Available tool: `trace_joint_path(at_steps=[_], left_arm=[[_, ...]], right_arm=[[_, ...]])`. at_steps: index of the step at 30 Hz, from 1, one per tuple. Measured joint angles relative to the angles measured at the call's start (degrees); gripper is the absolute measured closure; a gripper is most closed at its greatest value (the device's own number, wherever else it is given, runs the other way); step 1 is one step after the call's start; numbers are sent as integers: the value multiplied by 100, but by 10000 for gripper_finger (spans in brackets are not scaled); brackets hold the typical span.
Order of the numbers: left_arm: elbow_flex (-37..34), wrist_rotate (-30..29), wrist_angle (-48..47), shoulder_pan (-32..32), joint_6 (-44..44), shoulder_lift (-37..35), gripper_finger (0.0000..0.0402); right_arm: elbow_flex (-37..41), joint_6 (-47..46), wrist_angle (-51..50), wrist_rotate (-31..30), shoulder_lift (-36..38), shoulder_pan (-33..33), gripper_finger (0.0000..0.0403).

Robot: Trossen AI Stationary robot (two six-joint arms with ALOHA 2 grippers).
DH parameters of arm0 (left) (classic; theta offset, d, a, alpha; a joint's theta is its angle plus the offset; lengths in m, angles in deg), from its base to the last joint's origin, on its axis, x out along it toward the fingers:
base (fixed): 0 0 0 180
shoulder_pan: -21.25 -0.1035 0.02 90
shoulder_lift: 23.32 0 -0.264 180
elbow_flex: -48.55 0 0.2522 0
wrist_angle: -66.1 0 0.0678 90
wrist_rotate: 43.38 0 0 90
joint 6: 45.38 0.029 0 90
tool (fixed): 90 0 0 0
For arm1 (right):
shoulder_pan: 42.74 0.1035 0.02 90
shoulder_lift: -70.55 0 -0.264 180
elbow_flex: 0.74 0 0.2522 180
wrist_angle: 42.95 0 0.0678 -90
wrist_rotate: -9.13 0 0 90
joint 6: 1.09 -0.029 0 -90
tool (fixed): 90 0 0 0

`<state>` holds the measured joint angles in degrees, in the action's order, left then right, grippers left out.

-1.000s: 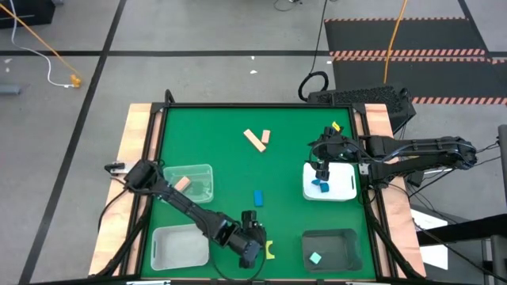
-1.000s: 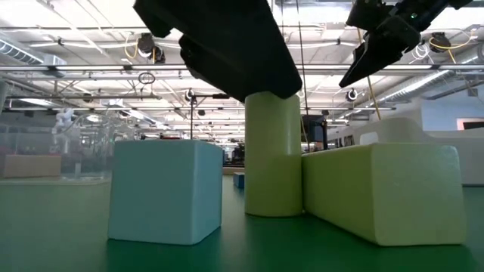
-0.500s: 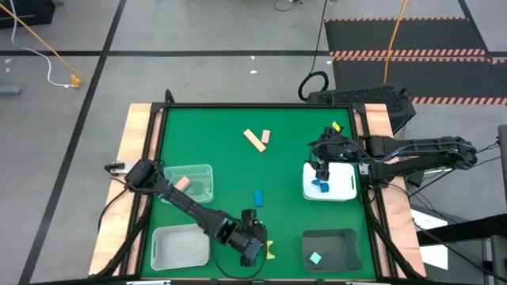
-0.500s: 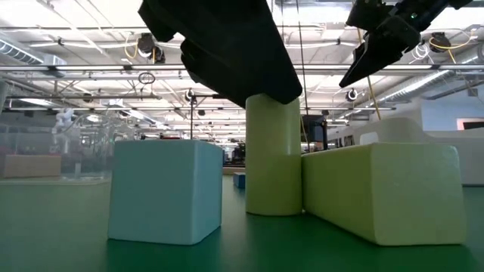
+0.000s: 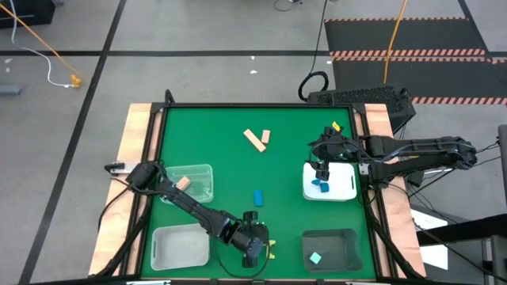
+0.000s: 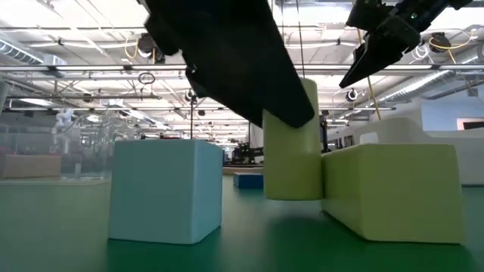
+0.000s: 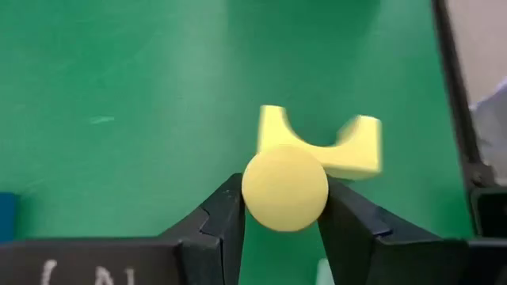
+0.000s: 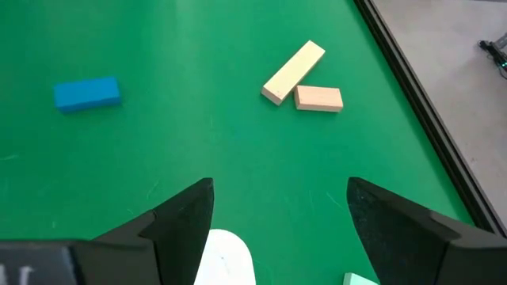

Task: Sort & place blocks by color
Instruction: Put the bottom left yellow block into the gray bin

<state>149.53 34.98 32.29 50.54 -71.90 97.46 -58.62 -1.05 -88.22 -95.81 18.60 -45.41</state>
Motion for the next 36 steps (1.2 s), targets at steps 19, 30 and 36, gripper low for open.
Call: trace_joint_path(at_steps=[19, 30, 36], left_arm=[[-2, -1129, -237, -251, -185, -1281, 271], [0, -705, -1609, 44, -1775, -2716, 272], [0, 11, -3413, 439, -3751, -3104, 272]], right_arm=[[0, -92, 65, 0, 1, 0, 124], [0, -716, 407, 4, 0, 0, 124], [0, -1309, 766, 2, 0, 0, 124]])
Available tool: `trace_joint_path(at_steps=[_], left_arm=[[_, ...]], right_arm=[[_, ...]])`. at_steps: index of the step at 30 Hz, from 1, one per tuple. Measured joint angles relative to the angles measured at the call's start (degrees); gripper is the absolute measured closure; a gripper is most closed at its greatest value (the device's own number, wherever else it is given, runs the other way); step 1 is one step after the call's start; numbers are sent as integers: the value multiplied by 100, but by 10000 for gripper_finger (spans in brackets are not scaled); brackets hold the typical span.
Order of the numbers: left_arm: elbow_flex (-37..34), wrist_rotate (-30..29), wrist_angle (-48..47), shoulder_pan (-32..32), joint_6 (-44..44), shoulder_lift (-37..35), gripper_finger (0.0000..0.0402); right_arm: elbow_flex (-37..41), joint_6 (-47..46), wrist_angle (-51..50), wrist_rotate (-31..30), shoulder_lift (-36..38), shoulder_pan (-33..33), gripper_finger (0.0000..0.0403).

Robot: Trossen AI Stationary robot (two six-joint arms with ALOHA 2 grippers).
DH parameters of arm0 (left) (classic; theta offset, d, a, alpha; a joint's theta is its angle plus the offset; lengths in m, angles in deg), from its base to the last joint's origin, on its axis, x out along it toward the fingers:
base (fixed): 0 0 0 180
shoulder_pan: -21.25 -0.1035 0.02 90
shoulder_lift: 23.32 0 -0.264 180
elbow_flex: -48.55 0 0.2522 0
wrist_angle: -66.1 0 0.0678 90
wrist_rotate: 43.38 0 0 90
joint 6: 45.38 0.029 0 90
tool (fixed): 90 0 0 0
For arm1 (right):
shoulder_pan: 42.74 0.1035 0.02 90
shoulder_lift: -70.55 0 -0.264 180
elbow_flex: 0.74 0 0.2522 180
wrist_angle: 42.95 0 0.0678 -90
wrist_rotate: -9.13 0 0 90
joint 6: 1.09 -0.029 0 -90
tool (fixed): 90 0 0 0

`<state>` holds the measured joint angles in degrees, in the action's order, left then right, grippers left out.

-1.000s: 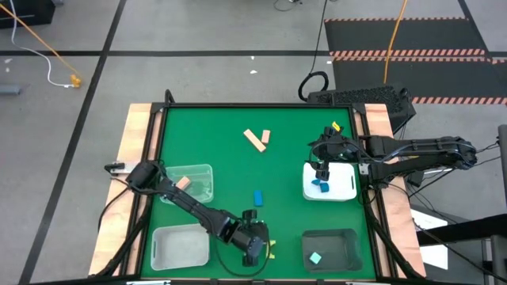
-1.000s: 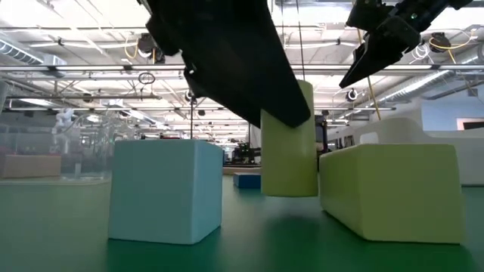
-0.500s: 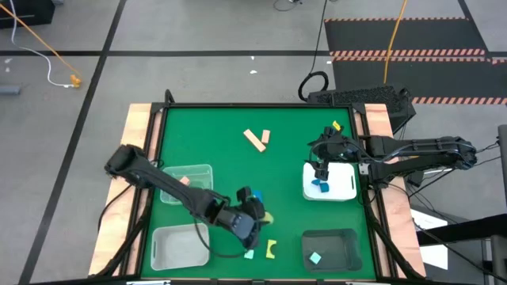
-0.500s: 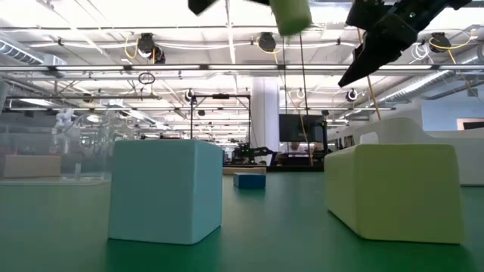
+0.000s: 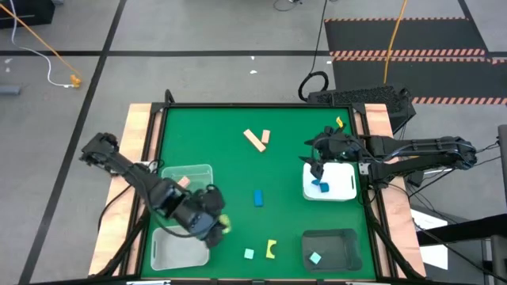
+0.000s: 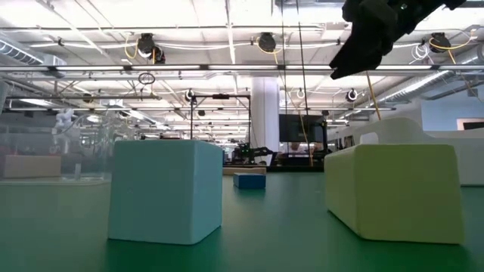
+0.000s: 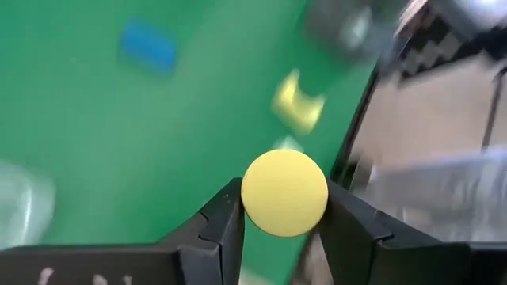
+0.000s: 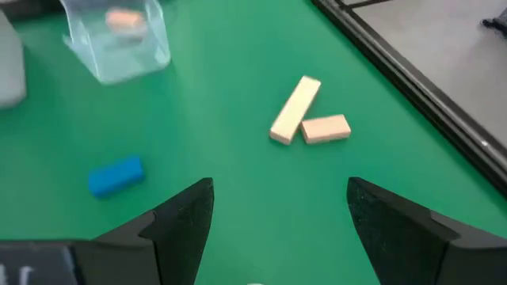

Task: Sort & place blocks by color
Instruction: Put the bottom left yellow block into the gray bin

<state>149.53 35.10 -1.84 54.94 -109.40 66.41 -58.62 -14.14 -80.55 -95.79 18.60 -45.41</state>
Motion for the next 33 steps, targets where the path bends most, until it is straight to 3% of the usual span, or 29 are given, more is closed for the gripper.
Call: trace_joint_path(at_steps=[7, 17, 27, 33], left_arm=[[-4, 1385, -1358, 674, -1073, 91, 272], [-996, 1424, -1054, 1448, -1826, 109, 272], [-2159, 1449, 429, 1484, -2034, 115, 265], [-2376, 1453, 499, 1438, -2144, 115, 251]], right_arm=[[0, -599, 235, 0, 0, 0, 124], [0, -1178, 261, 0, 0, 0, 124], [0, -1183, 263, 0, 0, 0, 124], [0, -1168, 261, -2, 0, 0, 124]])
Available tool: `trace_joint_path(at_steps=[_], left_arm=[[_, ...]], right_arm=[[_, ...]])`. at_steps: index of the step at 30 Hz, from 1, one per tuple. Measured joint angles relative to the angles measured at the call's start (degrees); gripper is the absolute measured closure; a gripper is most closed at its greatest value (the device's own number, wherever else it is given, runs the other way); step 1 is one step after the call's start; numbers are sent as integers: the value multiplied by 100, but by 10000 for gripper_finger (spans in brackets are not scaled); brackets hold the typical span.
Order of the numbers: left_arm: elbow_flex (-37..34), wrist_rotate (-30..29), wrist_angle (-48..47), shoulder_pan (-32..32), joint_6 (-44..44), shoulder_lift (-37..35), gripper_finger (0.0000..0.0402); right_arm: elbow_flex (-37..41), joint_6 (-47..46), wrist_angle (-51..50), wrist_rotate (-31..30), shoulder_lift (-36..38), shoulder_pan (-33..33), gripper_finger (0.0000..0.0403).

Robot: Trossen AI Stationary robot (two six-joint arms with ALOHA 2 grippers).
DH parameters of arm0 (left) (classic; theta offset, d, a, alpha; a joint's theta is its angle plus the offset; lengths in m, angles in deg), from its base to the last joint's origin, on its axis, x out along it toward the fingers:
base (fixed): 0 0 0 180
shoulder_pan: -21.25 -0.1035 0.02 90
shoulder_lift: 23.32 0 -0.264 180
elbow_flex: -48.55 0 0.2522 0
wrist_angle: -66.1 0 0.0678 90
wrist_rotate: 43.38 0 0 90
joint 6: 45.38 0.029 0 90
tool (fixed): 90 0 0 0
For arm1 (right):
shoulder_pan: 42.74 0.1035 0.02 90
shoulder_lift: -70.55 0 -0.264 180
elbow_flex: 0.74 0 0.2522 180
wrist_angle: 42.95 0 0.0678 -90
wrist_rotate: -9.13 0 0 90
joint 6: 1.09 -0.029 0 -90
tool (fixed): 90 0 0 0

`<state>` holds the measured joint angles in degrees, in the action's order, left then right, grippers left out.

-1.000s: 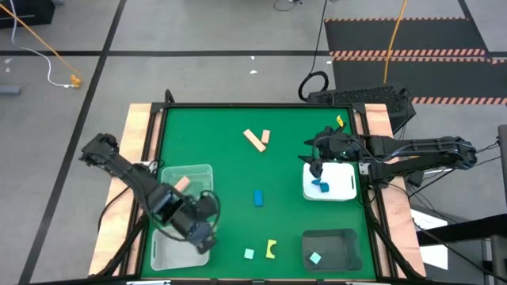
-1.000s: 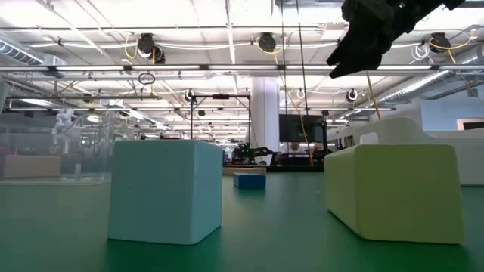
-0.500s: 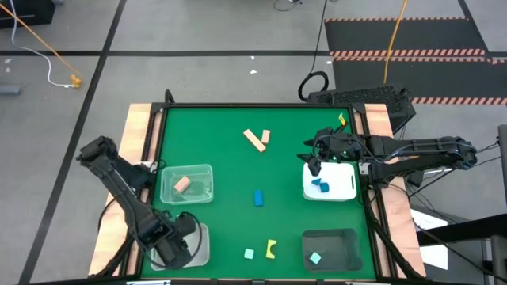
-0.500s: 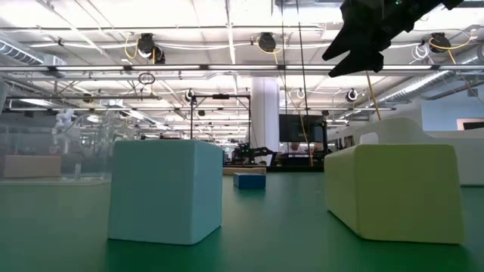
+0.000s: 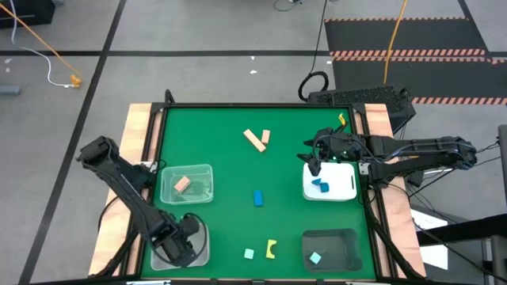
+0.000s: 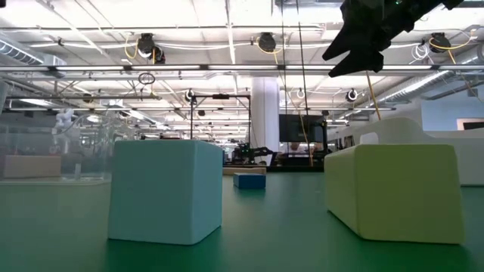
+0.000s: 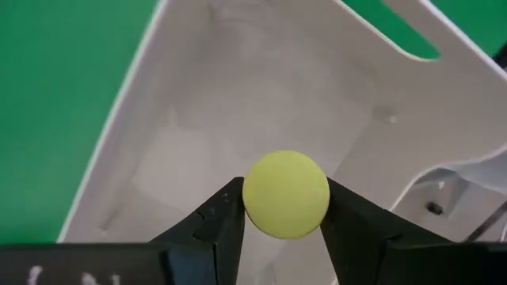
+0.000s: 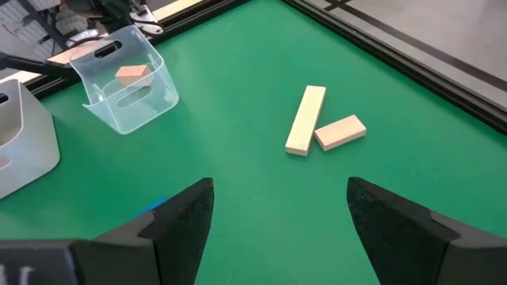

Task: Sort & place blocks by color
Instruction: Put the bottom left yellow block into the gray bin

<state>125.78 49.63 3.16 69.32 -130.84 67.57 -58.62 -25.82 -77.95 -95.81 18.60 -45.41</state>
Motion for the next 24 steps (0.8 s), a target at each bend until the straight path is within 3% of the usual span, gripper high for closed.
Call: trace_joint_path(at_steps=[12, 24], left_arm=[[0, 768, 22, -251, -965, -2, 246], [7, 852, 289, -504, -1119, -61, 245]], right_arm=[[0, 61, -2, -24, 0, -3, 124], [-2, 515, -2, -11, 0, -343, 124]])
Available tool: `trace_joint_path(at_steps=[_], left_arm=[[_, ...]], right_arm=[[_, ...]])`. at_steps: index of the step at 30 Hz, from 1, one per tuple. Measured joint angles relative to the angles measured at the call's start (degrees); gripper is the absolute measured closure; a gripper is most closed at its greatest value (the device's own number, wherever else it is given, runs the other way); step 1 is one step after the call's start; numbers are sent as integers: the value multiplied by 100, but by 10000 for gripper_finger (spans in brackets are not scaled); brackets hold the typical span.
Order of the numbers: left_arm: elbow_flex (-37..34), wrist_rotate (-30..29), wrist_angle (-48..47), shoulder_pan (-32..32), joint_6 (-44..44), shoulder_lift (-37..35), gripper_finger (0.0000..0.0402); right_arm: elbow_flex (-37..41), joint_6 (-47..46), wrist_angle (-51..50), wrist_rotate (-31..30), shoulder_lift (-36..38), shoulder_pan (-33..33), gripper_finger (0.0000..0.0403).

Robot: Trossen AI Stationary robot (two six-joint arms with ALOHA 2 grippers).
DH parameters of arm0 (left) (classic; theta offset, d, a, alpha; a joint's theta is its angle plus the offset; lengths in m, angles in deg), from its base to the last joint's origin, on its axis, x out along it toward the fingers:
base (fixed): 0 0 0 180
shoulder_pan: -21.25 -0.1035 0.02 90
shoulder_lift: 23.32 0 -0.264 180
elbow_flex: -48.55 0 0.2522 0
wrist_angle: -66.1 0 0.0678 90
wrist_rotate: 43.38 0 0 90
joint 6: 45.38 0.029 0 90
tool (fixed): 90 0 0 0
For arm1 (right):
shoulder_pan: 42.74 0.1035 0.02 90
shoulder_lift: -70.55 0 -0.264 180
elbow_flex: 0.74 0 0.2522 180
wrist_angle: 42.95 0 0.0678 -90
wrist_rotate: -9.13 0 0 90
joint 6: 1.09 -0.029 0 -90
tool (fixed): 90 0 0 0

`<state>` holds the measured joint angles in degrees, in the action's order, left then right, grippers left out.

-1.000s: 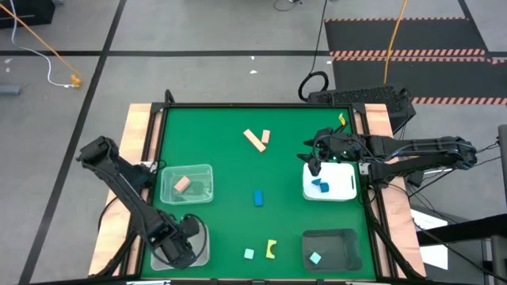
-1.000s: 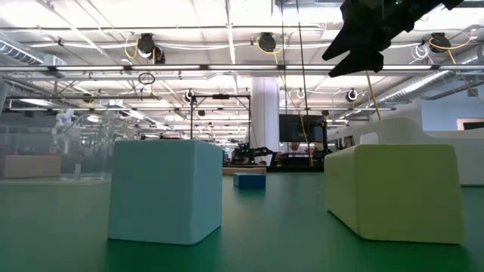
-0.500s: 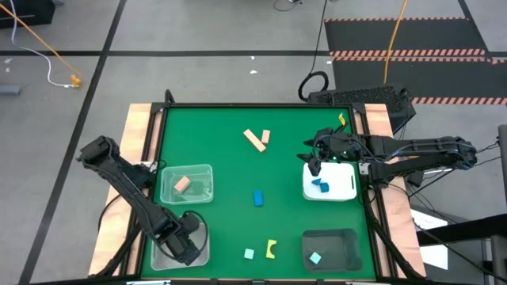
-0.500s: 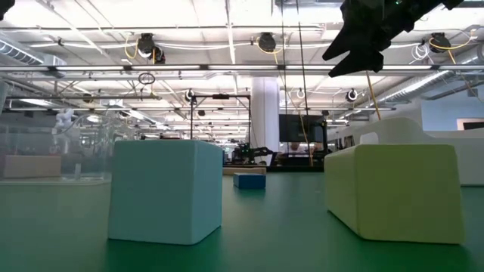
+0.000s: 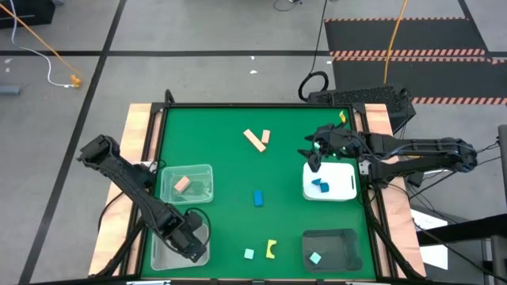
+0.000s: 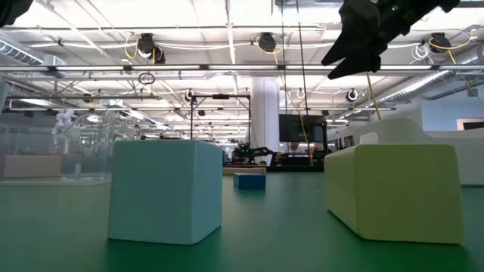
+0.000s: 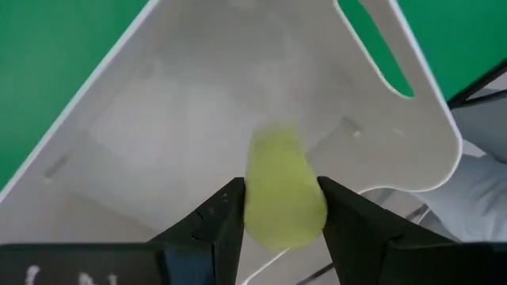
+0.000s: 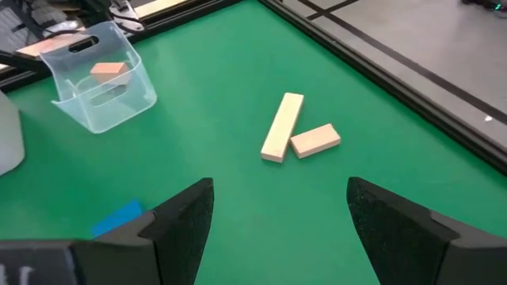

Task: Sort & place blocks by color
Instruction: Put the bottom left yellow block into the gray bin, then put the top middle brown block into the transparent bin

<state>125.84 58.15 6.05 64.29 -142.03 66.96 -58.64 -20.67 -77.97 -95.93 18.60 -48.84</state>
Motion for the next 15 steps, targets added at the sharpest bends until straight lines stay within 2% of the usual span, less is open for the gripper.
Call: trace_joint_path(at_steps=[11, 15], left_arm=[[0, 493, -5, -66, -1004, 0, 244], [0, 748, -12, -64, -1079, 0, 244]], right_arm=[[0, 295, 0, 10, 0, -256, 124], [0, 296, 0, 11, 0, -332, 124]])
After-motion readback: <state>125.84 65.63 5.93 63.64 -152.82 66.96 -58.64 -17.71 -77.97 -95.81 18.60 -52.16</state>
